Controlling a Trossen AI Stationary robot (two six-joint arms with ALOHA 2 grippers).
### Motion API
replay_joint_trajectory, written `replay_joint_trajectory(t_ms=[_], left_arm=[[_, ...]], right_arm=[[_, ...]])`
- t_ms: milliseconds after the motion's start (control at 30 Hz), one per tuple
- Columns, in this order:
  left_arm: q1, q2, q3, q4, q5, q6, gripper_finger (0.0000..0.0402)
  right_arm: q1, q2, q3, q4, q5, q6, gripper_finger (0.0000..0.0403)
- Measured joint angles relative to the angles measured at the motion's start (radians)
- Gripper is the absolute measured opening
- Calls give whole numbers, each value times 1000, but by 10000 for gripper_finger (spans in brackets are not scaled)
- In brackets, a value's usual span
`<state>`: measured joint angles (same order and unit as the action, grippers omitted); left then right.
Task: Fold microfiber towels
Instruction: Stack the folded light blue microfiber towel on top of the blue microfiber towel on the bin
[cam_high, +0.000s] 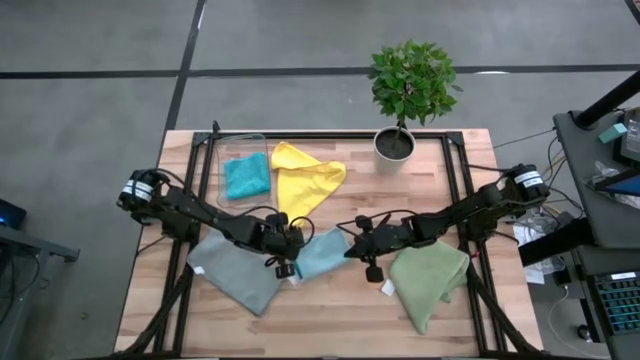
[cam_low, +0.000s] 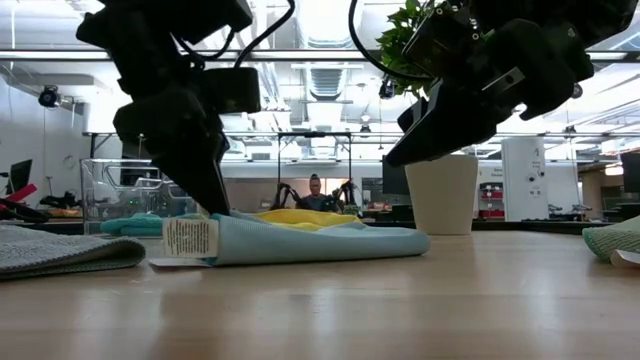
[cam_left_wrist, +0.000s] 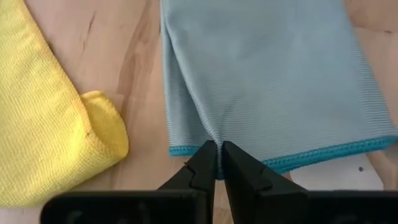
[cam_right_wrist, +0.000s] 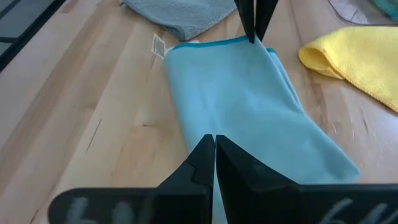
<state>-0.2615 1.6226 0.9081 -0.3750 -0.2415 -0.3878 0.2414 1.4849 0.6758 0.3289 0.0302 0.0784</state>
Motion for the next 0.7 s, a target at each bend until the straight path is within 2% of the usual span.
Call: replay_joint_trajectory(t_ms=[167, 433, 567, 700], left_arm=[[1, 0, -1, -2, 0, -26, 34], [2, -10, -2, -32, 1, -51, 106], [3, -19, -2, 3, -7, -50, 120], [5, -1, -19, 92, -64, -50, 120]], right_arm=[[-10, 5, 0, 4, 58, 7, 9], [-70, 9, 0, 12, 96, 44, 9], [-88, 54, 0, 110, 131, 37, 9], [-100, 157, 4, 269, 131, 17, 9]])
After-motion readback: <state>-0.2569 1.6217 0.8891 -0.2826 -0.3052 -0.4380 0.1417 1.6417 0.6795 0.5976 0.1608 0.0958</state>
